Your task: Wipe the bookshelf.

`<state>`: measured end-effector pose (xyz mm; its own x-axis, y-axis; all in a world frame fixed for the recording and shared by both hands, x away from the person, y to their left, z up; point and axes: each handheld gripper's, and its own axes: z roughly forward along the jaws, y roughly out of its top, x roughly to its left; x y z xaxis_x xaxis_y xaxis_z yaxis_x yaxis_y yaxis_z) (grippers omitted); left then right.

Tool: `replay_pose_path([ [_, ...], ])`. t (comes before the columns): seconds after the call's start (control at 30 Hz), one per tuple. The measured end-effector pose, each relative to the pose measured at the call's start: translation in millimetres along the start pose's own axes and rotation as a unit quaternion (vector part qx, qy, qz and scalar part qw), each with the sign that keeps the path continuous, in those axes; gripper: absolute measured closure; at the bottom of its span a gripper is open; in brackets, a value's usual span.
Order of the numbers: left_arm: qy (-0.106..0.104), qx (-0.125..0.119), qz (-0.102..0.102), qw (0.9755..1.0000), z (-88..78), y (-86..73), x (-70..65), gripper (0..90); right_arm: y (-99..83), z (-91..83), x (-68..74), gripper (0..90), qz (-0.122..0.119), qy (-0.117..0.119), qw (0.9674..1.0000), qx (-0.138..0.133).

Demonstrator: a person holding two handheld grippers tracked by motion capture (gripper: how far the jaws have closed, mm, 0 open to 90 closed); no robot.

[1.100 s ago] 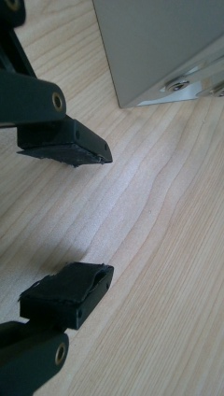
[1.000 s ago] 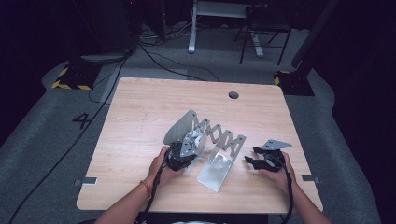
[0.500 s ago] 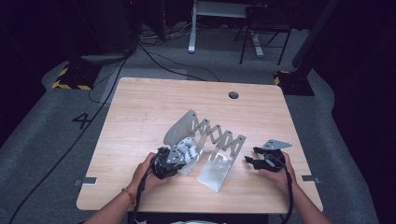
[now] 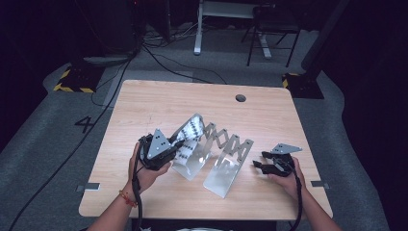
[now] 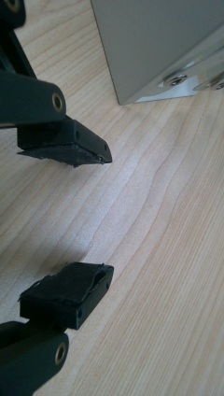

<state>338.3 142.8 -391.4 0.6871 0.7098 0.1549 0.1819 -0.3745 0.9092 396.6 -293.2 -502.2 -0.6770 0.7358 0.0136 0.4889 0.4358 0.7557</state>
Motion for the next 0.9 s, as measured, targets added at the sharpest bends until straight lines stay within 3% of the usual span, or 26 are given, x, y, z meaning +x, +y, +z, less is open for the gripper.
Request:
replay_pose_path([
  [0.2,0.002,0.031,0.007,0.9995,14.0,-14.6,-1.4,78.1,0.4,0.4,0.9,39.6,-0.004,-0.002,1.0000,0.001],
  [0.5,0.005,0.070,-0.001,0.9975,29.5,-35.6,-5.7,78.1,0.4,0.5,1.0,39.5,-0.006,-0.002,1.0000,0.002],
  [0.6,-0.002,0.086,-0.013,0.9962,36.6,-45.2,-4.4,78.0,0.3,0.5,1.0,39.5,-0.007,-0.002,1.0000,0.002],
  [0.73,-0.007,0.103,-0.011,0.9946,44.2,-53.0,-6.2,78.0,0.4,0.5,1.0,39.4,-0.007,-0.002,1.0000,0.002],
  [0.9,-0.025,0.135,-0.008,0.9905,57.5,-62.8,-11.8,77.9,0.5,0.6,1.3,39.3,-0.007,-0.002,1.0000,0.003],
])
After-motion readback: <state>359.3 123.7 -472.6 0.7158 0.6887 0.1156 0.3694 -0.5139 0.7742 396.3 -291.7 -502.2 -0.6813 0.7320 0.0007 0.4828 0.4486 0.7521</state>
